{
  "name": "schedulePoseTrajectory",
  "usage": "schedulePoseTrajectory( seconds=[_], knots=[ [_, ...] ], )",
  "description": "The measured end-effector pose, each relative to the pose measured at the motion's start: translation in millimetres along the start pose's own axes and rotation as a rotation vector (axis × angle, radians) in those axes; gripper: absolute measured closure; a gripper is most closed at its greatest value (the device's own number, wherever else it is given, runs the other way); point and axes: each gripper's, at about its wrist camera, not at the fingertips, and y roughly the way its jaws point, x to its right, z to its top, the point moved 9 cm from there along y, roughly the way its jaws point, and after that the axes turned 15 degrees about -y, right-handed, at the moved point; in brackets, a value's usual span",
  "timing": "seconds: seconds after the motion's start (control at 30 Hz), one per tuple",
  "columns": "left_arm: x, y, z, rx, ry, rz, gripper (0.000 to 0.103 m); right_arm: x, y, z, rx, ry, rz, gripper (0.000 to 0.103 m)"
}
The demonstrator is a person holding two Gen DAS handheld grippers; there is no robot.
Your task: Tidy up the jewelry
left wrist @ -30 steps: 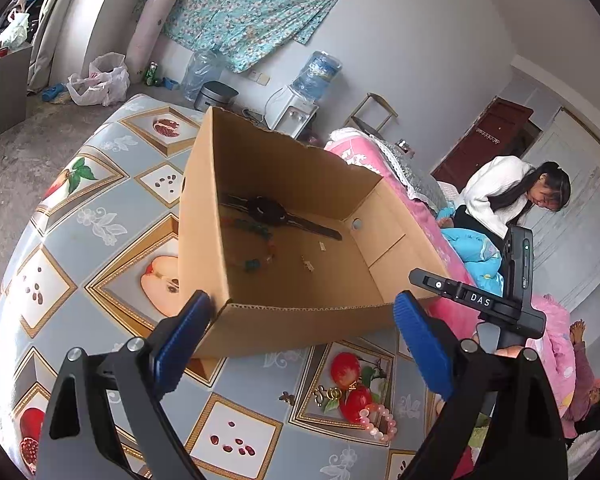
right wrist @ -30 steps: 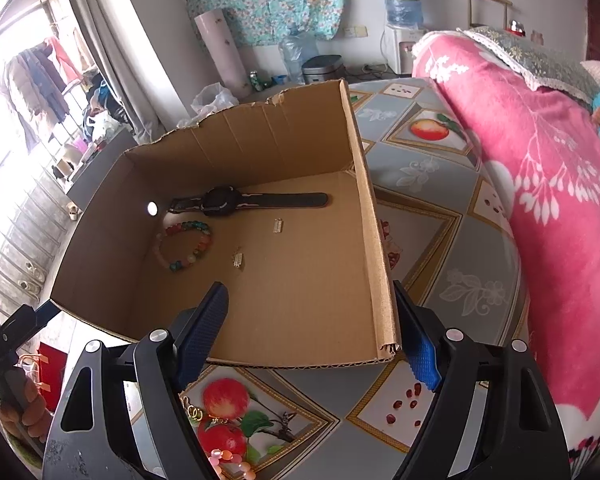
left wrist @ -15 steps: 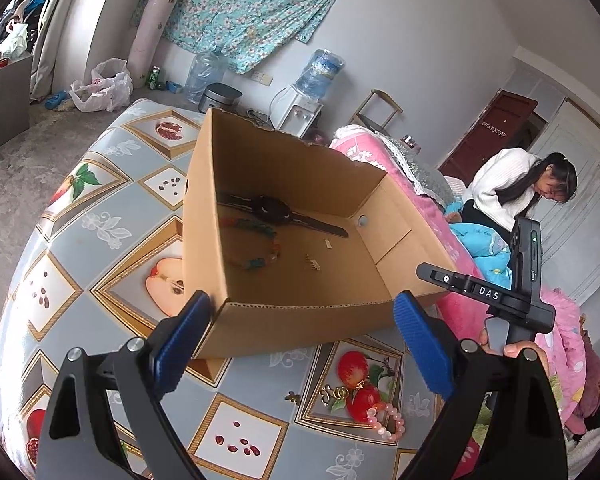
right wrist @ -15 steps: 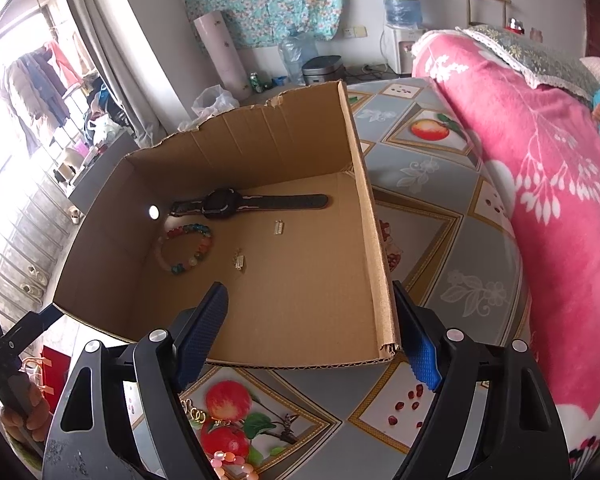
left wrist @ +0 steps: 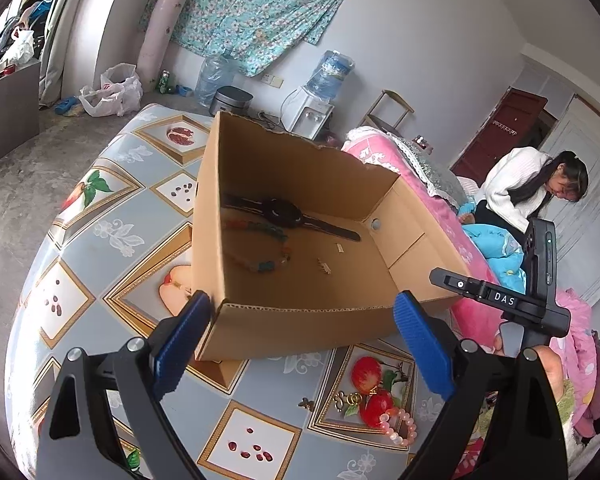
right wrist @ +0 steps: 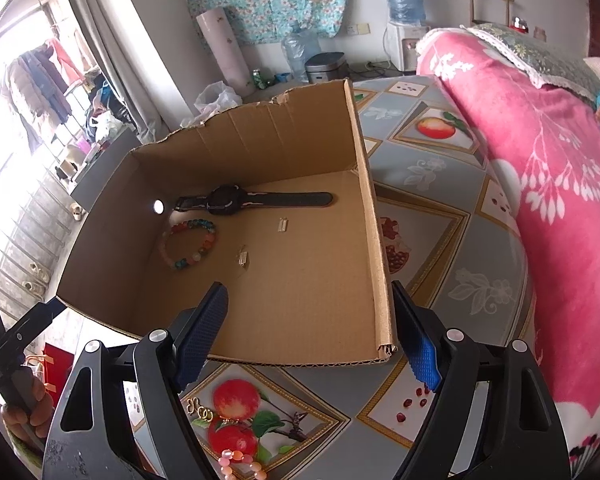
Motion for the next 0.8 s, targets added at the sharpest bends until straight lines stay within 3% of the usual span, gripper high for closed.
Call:
schedulePoseTrajectory(
  seconds=[0.37, 0.8],
  knots=[
    [-1.6, -2.7, 1.9, -0.005, 0.016, 0.013, 0.012, -1.3, -2.6, 2.8, 0.020, -0.026, -0.013, 0.025],
    [-7.1, -58.3, -2.1, 0.114, 0.074, 0.061, 0.012, -5.6, -57.4, 3.3, 0.133, -0.019, -0.058, 0.024]
  ],
)
